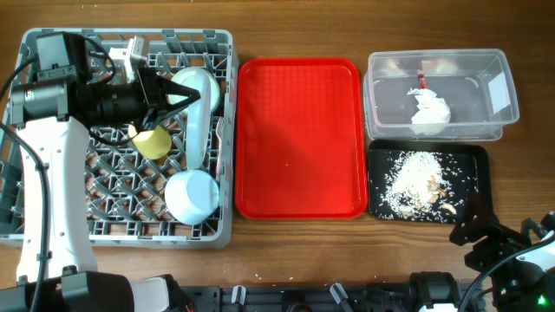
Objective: Sort waste into correct bins and load items into the dishwasher rack
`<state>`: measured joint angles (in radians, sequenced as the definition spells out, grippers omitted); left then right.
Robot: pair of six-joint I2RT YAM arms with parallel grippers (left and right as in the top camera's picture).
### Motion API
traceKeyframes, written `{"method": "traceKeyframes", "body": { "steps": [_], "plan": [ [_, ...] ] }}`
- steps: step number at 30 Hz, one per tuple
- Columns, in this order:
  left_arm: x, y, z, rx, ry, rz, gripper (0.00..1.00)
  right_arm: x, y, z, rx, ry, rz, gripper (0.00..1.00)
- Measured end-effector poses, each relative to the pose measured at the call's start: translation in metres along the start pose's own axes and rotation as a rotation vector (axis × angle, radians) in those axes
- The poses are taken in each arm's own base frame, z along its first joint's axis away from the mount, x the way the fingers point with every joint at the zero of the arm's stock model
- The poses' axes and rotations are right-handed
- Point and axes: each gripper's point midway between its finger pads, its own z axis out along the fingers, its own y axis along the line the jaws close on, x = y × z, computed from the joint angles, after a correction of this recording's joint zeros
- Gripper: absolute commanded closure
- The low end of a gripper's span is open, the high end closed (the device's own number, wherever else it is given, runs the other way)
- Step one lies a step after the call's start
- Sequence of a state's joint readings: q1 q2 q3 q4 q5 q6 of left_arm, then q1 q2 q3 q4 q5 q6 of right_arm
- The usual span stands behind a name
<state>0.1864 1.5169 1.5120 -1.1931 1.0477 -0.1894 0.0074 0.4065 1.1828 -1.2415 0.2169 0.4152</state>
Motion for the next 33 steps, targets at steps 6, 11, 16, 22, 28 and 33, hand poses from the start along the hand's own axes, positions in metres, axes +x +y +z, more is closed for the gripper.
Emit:
{"method": "traceKeyframes", "body": {
  "steps": [6,11,16,22,28,33],
  "plan": [
    [-0.004,0.010,0.003,-0.027,-0.013,0.012,0.96,0.000,0.000,0.000,0.000,0.000,0.000,0.00],
    [-0.012,0.035,0.020,-0.008,-0.034,0.018,0.96,0.000,0.000,0.000,0.000,0.000,0.000,0.00],
    [-0.022,0.044,0.027,0.016,-0.068,-0.006,0.96,0.000,0.000,0.000,0.000,0.000,0.000,0.00],
    [-0.028,0.045,0.024,0.024,-0.089,-0.060,0.96,0.000,0.000,0.000,0.000,0.000,0.000,0.00],
    [-0.020,0.076,0.022,-0.132,-0.096,-0.148,0.96,0.000,0.000,0.000,0.000,0.000,0.000,0.00],
    [-0.025,0.089,0.019,-0.206,-0.127,-0.133,0.79,0.000,0.000,0.000,0.000,0.000,0.000,0.00]
  ]
}}
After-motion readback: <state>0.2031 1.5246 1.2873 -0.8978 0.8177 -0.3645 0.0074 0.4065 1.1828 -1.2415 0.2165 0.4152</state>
